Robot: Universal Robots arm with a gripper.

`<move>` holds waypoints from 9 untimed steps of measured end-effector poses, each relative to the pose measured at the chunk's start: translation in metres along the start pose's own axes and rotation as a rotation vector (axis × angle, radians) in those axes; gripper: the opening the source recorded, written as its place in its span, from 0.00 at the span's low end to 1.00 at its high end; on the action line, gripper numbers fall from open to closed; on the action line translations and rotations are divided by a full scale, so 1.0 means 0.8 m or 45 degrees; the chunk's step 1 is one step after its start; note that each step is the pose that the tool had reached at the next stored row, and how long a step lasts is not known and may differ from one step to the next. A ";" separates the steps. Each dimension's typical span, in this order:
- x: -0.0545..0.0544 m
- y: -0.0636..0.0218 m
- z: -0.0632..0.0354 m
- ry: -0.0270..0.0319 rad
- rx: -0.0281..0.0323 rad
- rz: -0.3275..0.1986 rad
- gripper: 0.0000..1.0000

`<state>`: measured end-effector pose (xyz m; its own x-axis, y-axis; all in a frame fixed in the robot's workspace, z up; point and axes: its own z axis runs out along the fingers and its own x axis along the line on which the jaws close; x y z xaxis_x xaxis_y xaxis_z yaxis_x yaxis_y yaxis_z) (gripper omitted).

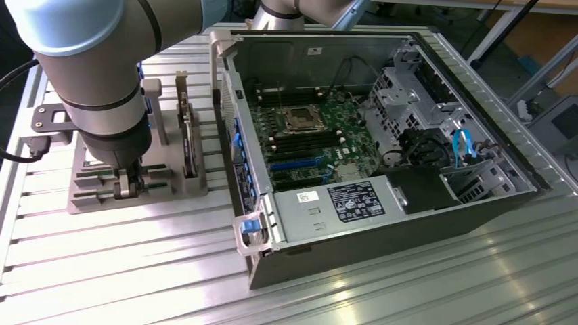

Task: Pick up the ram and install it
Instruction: 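Pick up the ram and move it above insertion slot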

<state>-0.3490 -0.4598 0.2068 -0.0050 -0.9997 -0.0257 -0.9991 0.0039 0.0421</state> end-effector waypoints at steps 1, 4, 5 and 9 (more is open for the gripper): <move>0.000 0.000 0.000 -0.0001 0.0001 0.000 0.12; 0.000 0.000 -0.002 0.0000 -0.0001 0.000 0.12; 0.000 0.000 -0.003 -0.0001 -0.0001 0.000 0.12; 0.000 0.000 -0.006 -0.0002 -0.0002 0.000 0.12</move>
<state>-0.3488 -0.4598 0.2120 -0.0053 -0.9997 -0.0259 -0.9991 0.0042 0.0422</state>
